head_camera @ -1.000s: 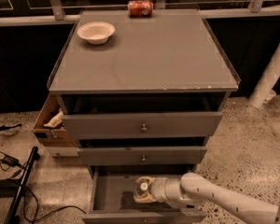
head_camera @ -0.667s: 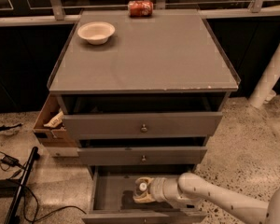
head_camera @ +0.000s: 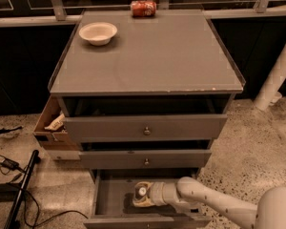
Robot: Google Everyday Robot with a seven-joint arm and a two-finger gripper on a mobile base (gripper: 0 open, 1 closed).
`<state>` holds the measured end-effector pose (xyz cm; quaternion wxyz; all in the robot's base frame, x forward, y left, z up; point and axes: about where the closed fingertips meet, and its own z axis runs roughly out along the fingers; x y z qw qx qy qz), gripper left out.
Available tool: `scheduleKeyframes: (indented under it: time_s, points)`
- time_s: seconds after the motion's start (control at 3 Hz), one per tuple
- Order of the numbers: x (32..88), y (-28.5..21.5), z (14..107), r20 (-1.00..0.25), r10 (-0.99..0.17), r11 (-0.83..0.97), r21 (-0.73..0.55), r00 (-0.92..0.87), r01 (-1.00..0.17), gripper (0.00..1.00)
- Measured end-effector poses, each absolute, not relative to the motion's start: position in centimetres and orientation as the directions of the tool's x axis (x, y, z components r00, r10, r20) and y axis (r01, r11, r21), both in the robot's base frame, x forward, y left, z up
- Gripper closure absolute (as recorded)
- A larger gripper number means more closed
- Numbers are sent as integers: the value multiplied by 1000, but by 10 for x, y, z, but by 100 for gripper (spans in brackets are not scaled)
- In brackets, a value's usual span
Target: Place blue plastic bottle into bottom drawer
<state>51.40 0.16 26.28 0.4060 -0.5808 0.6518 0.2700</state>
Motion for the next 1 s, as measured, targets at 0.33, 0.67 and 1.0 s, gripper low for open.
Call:
scheduleKeyframes:
  time_s: [0.33,0.67,1.0]
  points:
    - [521,17,234,-846,-532,153,-126,25,-980,100]
    - [522,19,229,-846,-533,150,-117,20,-982,100]
    - [522,21,226,-844,-536,147,-105,10,-984,100]
